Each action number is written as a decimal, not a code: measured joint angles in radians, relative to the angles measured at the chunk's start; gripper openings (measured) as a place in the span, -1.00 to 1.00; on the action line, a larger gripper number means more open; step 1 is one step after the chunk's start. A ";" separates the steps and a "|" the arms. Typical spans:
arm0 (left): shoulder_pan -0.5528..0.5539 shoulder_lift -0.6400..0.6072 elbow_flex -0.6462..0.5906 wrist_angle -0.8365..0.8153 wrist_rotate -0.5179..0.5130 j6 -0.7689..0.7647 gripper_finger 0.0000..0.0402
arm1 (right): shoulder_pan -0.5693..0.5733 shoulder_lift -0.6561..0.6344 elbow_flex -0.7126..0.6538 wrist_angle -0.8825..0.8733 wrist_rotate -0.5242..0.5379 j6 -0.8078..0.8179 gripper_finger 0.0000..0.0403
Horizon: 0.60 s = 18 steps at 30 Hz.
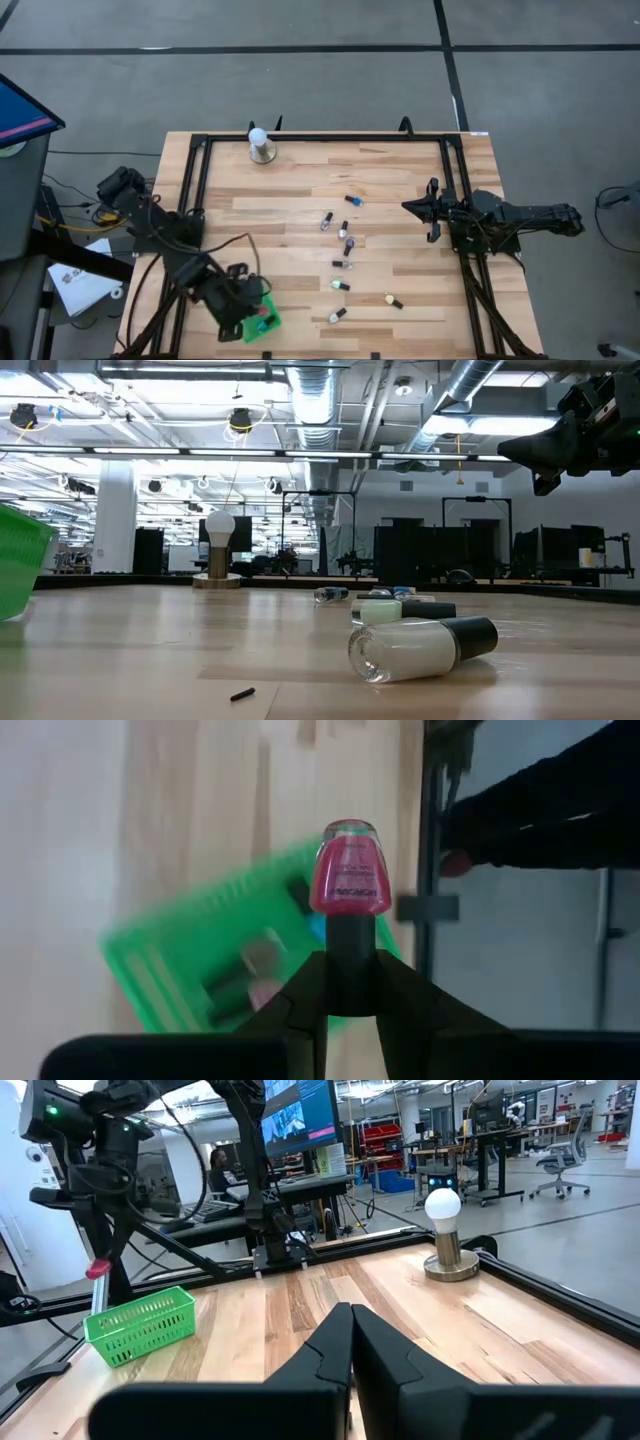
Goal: Pick & Place Nail Polish
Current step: Put the black red nail polish bottle into the green basket
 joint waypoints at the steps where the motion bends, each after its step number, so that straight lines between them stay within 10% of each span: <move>1: -0.018 0.000 0.000 -0.014 0.010 -0.051 -0.77 | 0.000 0.000 0.000 0.000 0.000 0.000 -1.00; 10: -0.090 0.006 -0.041 -0.025 0.024 -0.593 -0.76 | 0.000 0.000 0.000 0.000 0.000 -0.003 -1.00; 18: -0.051 0.006 -0.129 0.014 0.056 -0.730 -0.76 | 0.000 0.000 0.000 0.000 0.000 -0.003 -1.00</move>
